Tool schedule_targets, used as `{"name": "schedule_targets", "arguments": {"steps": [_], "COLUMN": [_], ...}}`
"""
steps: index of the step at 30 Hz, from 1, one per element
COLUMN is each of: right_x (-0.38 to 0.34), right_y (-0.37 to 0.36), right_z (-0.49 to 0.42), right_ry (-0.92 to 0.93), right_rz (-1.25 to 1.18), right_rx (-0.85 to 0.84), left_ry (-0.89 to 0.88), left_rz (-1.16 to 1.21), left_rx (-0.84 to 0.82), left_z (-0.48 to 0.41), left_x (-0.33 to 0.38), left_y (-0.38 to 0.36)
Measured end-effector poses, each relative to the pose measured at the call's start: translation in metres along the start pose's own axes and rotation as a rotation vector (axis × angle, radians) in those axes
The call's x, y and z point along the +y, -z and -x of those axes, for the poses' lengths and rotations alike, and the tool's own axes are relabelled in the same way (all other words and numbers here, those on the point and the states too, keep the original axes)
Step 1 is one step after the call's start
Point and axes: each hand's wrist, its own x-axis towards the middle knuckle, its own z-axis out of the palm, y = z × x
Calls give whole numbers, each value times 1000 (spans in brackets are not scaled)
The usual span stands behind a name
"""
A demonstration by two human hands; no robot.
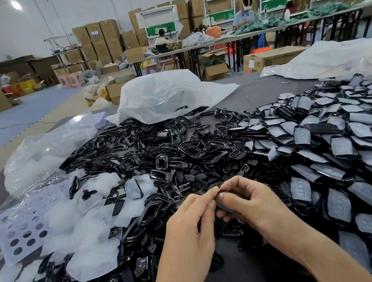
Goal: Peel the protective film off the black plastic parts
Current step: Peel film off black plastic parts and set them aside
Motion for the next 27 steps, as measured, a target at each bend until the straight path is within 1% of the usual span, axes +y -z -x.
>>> {"name": "schedule_targets", "arguments": {"steps": [3,6,8,14,19,22,25,27], "right_x": [1,0,-1,-3,-2,-3,-3,-4], "right_y": [-1,-5,-6,-2,-1,-2,-4,-5], "right_z": [-1,0,1,-1,-4,-4,-3,-2], "right_ry": [31,17,13,14,18,20,33,39], "right_rz": [-4,-75,-119,-148,-195,-215,-147,-118], "right_rx": [80,154,211,311,319,274,270,261], "left_ry": [-52,-172,-235,-332,-290,-201,-131,-124], "left_rz": [-90,-257,-348,-376,-239,-164,-181,-243], "left_rx": [-12,-116,-153,-259,-192,-105,-56,-82], "left_z": [3,5,5,8,12,10,8,6], "left_x": [2,3,3,13,18,19,15,12], "left_y": [3,5,5,-5,-9,-4,1,4]}}
